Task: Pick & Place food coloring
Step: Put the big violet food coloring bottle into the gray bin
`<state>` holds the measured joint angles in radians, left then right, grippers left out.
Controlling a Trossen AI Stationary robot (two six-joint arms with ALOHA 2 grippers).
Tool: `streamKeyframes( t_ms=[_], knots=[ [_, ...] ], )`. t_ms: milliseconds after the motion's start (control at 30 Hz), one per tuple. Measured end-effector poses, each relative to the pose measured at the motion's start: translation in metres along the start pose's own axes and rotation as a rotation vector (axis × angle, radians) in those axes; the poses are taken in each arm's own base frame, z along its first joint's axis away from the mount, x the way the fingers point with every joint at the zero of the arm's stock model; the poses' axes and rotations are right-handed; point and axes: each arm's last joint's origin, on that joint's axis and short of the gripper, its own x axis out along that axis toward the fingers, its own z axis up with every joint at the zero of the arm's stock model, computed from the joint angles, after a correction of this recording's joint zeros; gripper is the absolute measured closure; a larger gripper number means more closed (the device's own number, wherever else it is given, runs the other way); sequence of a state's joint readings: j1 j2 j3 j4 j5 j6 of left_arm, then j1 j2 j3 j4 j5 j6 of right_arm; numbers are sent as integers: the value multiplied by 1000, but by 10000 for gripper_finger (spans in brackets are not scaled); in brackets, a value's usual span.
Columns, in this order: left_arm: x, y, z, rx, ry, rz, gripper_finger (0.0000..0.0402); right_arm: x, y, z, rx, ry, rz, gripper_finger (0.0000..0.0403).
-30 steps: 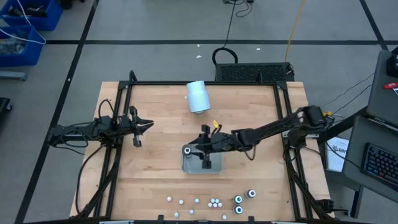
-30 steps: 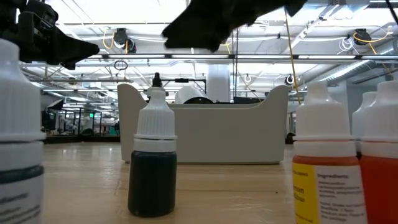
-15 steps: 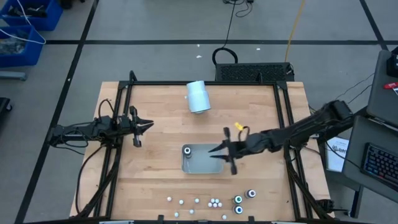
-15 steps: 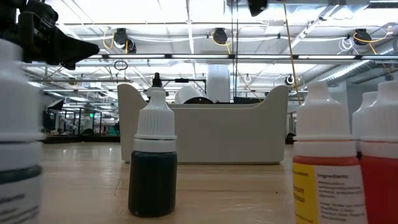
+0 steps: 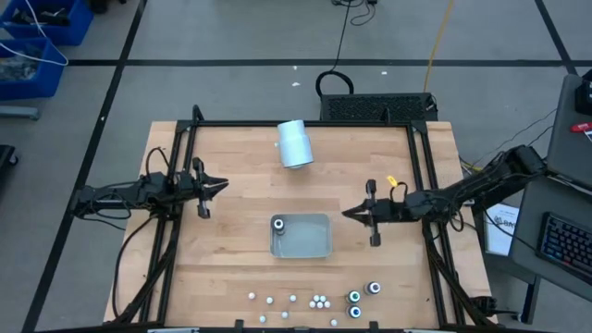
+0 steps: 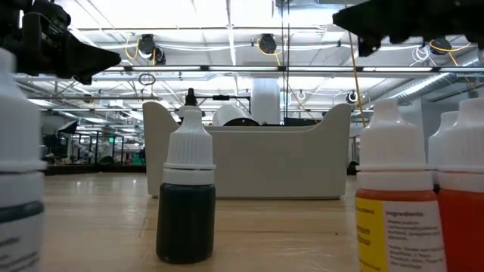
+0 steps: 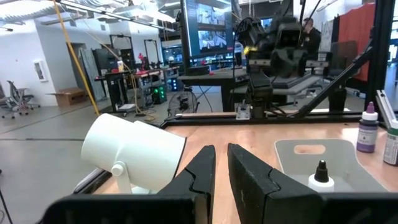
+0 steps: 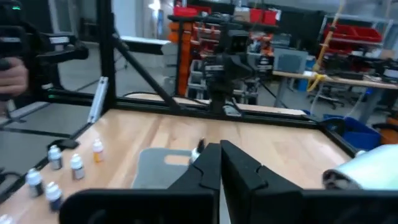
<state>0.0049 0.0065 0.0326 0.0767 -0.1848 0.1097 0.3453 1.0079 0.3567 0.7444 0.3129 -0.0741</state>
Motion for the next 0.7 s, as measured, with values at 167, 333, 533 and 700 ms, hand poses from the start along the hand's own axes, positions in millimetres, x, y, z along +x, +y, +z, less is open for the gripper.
streamKeyframes(
  t_ms=[167, 333, 533, 700],
  knots=[
    [0, 0, 0, -6, 2, 0, 350, -21, -3, -19, -5, -60, 6, 402],
    [0, 0, -1, -5, 7, -1, 350, -43, -11, -21, 9, -147, 0, 402],
    [0, 0, -1, 11, 7, 0, 350, -61, -16, -23, 10, -218, 14, 402],
    [0, 0, -1, 10, 10, -4, 350, -66, -17, -21, 3, -232, 16, 403]
  ],
)
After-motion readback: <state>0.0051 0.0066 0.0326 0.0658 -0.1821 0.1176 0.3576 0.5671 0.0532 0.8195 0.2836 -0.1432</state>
